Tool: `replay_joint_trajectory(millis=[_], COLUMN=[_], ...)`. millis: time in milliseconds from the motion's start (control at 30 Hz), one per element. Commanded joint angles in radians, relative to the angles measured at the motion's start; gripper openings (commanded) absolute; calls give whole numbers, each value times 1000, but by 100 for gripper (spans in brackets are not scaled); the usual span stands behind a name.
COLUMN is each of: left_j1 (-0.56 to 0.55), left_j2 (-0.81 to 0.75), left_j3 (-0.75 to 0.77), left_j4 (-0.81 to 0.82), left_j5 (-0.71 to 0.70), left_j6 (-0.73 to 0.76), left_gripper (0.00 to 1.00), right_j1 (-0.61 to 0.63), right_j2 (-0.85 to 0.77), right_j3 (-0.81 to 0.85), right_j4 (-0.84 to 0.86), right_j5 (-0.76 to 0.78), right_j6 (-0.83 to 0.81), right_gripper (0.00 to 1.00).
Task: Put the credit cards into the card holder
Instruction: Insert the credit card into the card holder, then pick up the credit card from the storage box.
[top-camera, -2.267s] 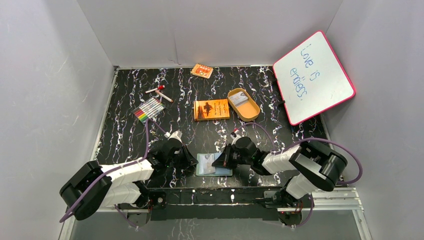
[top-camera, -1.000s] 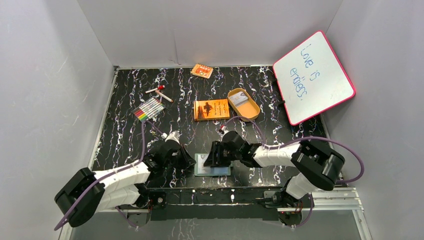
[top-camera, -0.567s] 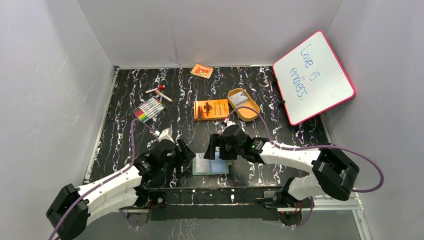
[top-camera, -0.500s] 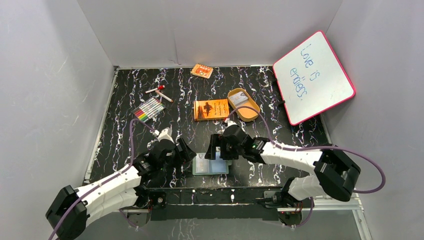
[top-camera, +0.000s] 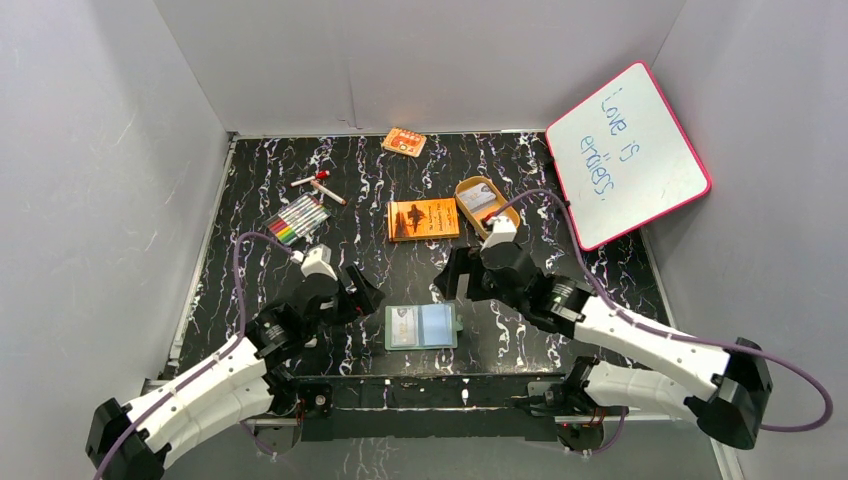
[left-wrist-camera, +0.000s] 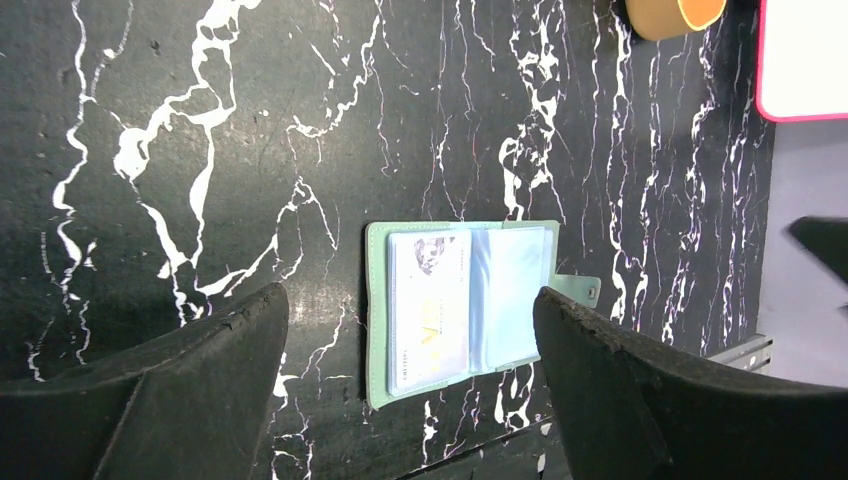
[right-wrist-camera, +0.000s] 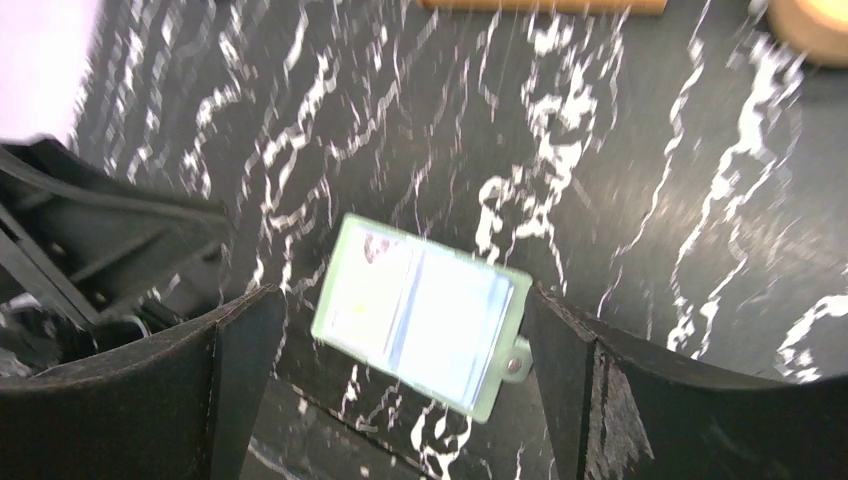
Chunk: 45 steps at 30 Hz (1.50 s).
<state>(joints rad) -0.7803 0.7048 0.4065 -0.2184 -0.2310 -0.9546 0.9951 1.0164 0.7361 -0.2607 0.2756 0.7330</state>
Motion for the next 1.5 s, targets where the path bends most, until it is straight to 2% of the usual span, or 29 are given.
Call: replay_joint_trajectory(millis=[0,67,200,333,400,467,600,900,1067,1300,1467], left_j1=[1,1,1,1,1,0,0,1,1,1,1], left_j2=[-60,-76,-68,-54,-53,-56,-66,-52,-32,8,22], left_j3=[47,43,42,48,50,48,23,-21,-29,-35,-39], left_j4=[-80,-85,-97,-101,-101,-98,-99,-92,-92,-67,-62], left_j5=[-71,-80,-92,-87,-89,-90,-96,-84,-85,-83,-79], left_j6=[39,29,-25,-39,-32,-28,-85,-155,-174,-173,-175], left_gripper=[89,89,89,88,88,88,88,87,87,87,87], right_j1=[-20,-60,-208,-507,-588,-632,-679,-688,-687,-685,-685], right_j2=[-68,-49,29,176,273,358,479,735,809,870,896], right_j3=[106,145,184,195,219,249,259,362,377,378,384], right_j4=[58,78,193,314,347,360,462,517,531,533,560], right_j5=[195,239,201,-132,-231,-262,-269,-214,-212,-210,-194], right_j6=[-110,-114,-102,18,69,99,164,250,298,329,348], right_gripper=[98,97,95,87,80,78,74,57,57,63,61])
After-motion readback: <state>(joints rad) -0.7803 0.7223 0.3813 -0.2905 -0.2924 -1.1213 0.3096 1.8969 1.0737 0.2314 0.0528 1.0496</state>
